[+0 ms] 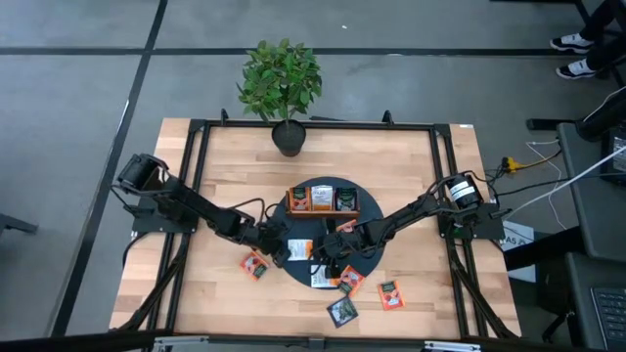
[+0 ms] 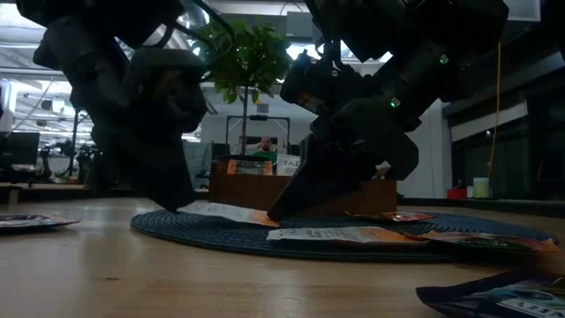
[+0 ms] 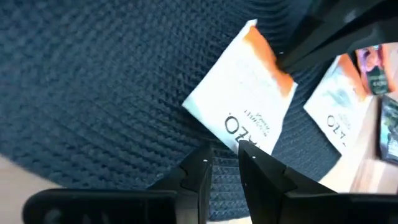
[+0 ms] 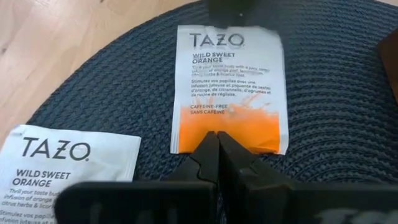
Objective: Pick & Place Tea
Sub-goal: Put the white tea bag into the middle of the wooden organizer
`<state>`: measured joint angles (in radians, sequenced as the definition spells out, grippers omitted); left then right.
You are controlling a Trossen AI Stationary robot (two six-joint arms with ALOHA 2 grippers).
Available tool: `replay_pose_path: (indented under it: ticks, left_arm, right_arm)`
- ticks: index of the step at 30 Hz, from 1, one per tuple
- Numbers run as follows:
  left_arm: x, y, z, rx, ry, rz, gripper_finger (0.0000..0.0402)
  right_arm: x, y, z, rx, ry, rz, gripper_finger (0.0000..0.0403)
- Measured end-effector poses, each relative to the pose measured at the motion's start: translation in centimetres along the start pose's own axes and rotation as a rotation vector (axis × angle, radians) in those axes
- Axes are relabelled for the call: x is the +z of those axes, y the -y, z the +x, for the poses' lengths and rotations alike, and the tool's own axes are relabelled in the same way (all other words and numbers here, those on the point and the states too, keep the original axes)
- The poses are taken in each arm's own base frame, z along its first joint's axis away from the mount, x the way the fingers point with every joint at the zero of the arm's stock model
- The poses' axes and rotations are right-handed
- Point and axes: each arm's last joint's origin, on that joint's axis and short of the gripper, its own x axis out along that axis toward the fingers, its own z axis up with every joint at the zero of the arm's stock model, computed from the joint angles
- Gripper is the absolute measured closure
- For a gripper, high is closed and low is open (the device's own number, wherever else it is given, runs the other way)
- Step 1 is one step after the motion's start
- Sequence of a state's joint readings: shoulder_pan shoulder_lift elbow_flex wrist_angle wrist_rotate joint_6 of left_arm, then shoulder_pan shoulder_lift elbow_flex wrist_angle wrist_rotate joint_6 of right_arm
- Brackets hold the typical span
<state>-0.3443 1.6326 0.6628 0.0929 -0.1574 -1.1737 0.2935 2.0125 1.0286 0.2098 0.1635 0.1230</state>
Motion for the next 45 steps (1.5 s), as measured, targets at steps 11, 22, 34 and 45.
replay_pose_path:
  ticks: [11, 22, 34, 45]
  left_arm:
    - [0.0, 0.2, 0.0, -0.035, -0.036, 0.031, 0.0326]
    - [1.2, 0.8, -2.7, -0.082, -0.029, 0.118, 0.0327]
    - [1.4, 0.6, -3.0, -0.069, -0.025, 0.144, 0.0283]
    - [1.7, 0.2, -2.4, -0.043, -0.026, -0.019, 0.0221]
  right_arm:
    - [0.0, 0.0, 0.0, 0.005, -0.003, 0.003, 0.0398]
    - [0.0, 0.0, 0.0, 0.007, -0.004, 0.002, 0.0398]
    - [0.0, 0.0, 0.0, 0.008, -0.004, 0.001, 0.0398]
    - [0.0, 0.0, 0.0, 0.008, -0.004, 0.0, 0.0398]
